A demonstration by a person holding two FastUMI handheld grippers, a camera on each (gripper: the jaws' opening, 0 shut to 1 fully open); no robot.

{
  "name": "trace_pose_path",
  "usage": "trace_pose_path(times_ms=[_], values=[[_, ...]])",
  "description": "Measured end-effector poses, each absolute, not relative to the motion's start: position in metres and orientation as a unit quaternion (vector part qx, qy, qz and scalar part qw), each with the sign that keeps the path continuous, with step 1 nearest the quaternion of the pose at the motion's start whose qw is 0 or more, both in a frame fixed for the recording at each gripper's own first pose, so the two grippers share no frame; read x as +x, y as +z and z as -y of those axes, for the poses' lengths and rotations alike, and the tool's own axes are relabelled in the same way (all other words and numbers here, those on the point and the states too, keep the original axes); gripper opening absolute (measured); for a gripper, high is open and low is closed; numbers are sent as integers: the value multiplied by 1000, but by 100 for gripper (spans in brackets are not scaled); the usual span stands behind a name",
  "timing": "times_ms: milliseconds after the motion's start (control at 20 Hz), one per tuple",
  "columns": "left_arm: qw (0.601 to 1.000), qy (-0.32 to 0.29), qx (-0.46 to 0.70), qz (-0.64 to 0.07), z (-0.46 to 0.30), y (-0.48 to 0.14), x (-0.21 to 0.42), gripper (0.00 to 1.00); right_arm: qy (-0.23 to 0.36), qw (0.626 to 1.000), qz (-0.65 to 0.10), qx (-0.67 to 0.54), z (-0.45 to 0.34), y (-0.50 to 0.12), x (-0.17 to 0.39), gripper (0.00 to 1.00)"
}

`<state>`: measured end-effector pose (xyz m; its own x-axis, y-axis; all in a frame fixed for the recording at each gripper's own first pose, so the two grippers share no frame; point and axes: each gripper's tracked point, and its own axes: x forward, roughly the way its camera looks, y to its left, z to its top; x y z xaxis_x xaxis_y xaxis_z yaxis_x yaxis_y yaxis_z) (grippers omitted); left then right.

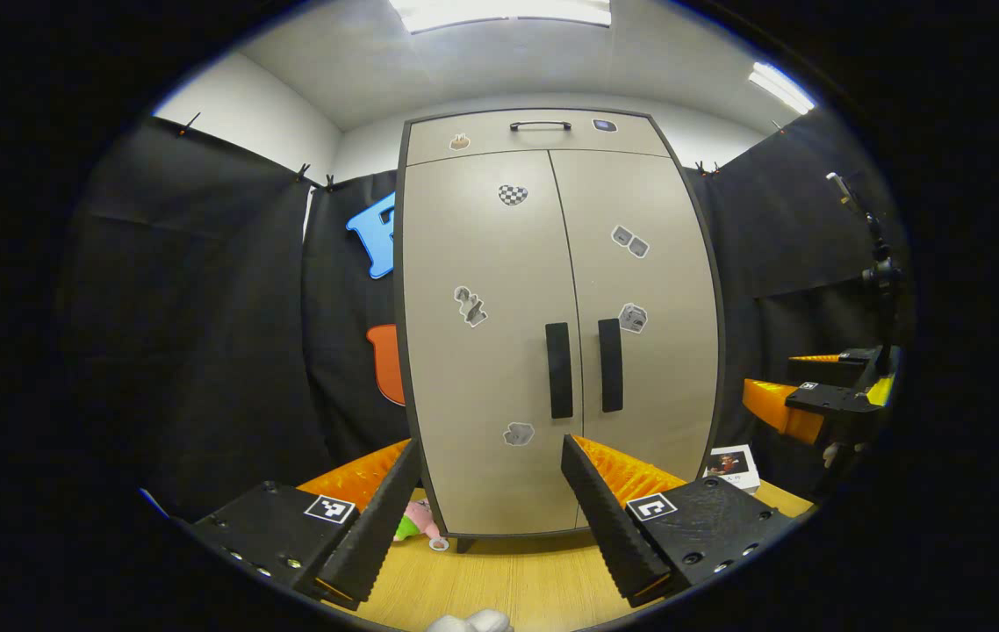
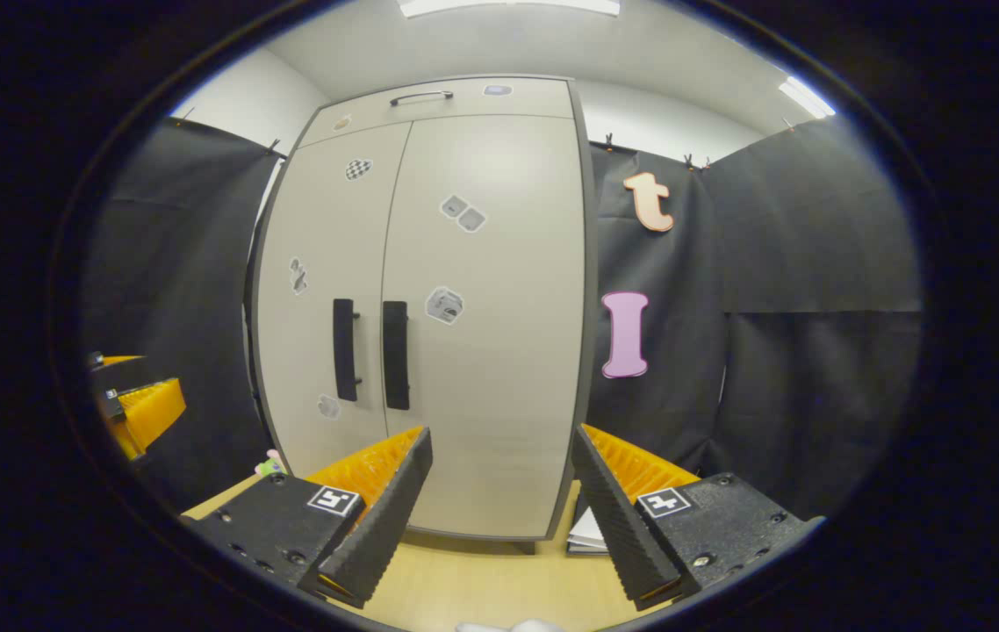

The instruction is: Open the right door of the double-door shoe cabinet with the right hand, and open the left door with the left hand.

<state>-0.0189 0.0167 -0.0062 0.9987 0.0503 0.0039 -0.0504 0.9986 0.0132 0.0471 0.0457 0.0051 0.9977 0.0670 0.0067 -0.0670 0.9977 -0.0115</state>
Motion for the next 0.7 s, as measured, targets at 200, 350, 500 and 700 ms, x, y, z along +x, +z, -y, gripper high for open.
trace_pose_path(times_ms=[200, 350, 500, 700], values=[[999, 38, 6, -2, -26, -10, -31, 97, 59, 998, 1, -3, -82, 6, 77, 100], [999, 45, 8, -4, -30, -12, -39, 97, 71, 997, -4, 5, -105, 7, 103, 100], [999, 51, 8, -6, -33, -13, -45, 97, 74, 997, -9, 13, -124, 10, 133, 100], [998, 60, 9, -10, -38, -16, -52, 97, 65, 997, -22, 22, -141, 13, 173, 99]])
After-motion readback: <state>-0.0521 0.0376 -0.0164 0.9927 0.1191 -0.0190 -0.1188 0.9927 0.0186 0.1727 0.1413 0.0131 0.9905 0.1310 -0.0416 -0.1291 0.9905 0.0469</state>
